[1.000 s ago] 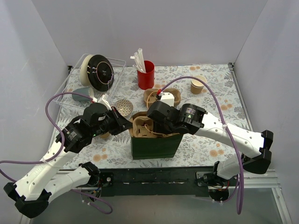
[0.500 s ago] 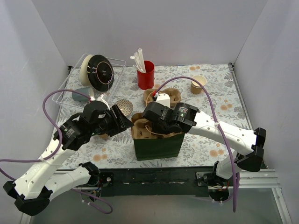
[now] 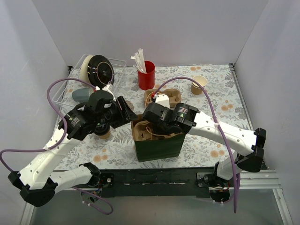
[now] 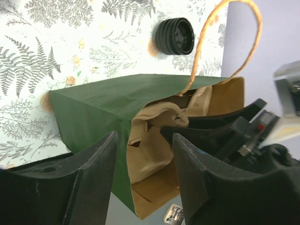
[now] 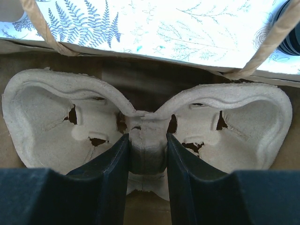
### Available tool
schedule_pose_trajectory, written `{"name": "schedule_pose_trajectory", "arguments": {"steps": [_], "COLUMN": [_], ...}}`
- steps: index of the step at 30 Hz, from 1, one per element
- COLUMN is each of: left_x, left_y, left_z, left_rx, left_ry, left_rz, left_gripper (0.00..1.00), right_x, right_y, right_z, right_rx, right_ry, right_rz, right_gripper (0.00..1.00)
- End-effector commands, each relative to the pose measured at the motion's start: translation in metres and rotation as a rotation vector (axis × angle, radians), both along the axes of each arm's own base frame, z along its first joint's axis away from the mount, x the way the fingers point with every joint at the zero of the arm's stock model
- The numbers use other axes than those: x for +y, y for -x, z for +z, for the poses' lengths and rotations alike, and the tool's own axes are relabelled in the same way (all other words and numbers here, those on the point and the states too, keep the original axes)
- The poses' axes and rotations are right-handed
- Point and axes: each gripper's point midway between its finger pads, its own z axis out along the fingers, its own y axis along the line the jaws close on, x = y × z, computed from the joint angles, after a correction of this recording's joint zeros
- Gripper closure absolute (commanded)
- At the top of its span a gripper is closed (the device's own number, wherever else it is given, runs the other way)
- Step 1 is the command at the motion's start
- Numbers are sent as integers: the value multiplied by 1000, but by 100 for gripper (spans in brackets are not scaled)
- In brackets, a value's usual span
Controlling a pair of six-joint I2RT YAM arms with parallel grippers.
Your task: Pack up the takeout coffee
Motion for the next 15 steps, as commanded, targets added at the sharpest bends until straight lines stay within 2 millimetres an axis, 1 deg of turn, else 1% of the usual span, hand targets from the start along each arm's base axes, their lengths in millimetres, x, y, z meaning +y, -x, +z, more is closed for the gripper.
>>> {"name": "schedule_pose_trajectory", "arguments": {"steps": [1,3,4,5,7,8,9,10,11,14,15], "left_x": [-4,-6,-7,-7,-9,-12,-13,-16,-19,-19,-20], "left_y": [10,11,10,9,10,8,10,13,13,17,18], "left_z": [-12,-17,-18,-18,-16,-12,-13,-10,-6,-9,-9], "left_rx": [28,39,34,29,12,-9,-13,-30,-53,-52,-51], "left_ry": [-27,-36,-38,-37,-27,-12,-5,12,32,40,45], "left_rz": [-75,-90,-98,-99,-119,-128,-141,-169,-184,-204,-212], "left_gripper": [51,54,60,70,81,90,93,96,99,100,100], "right_x": [7,9,10,9,13,11,11,14,13,15,14], "right_y": [-5,-5,-5,-5,-6,-6,-6,-9,-9,-14,-14], "right_z": [11,9,7,4,1,-5,-7,-8,-13,-18,-23], "right_rx": [-35,-31,-29,-26,-31,-28,-30,-37,-35,-52,-52], "right_ry": [-19,-16,-18,-11,-19,-8,-7,-21,-12,-12,-1], "right_rz": [16,18,18,20,26,26,25,22,20,15,12], "right_gripper": [99,99,99,98,96,93,92,90,89,88,88]}}
